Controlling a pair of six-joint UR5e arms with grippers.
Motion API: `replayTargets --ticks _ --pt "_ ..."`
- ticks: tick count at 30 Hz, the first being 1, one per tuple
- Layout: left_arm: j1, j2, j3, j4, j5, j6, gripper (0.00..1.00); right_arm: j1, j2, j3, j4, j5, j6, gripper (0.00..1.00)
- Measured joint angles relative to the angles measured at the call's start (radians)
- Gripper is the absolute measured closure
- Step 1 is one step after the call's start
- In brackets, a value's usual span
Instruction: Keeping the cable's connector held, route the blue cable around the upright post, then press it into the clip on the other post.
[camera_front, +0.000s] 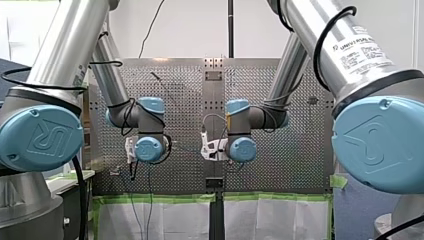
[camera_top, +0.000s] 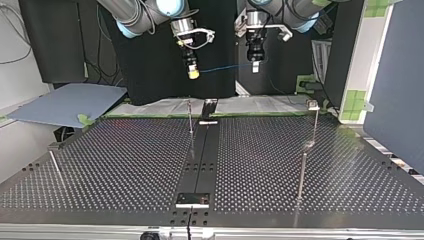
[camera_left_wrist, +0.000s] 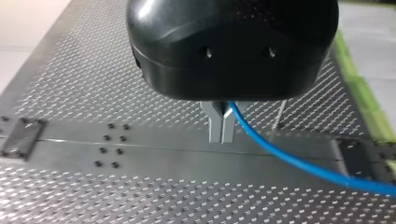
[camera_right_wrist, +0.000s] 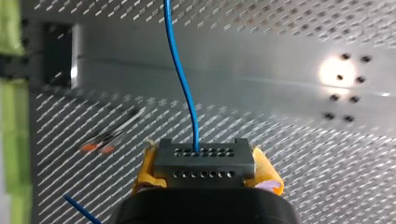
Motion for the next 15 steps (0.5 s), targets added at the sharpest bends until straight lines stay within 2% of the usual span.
replayTargets --ticks 8,11,15 --pt "0.016 0.08 0.0 -0.054 -0.064 -0.024 1.0 -0.005 -0.079 -0.074 0.079 -0.077 0.007 1.0" --pt "0.03 0.111 0.003 -0.085 -0.087 -0.026 1.0 -0.01 -0.108 -0.102 0.108 -0.093 0.021 1.0" --pt "0.059 0.148 0.004 -0.122 -0.09 -0.026 1.0 -0.006 -0.142 -0.136 0.143 -0.11 0.03 1.0"
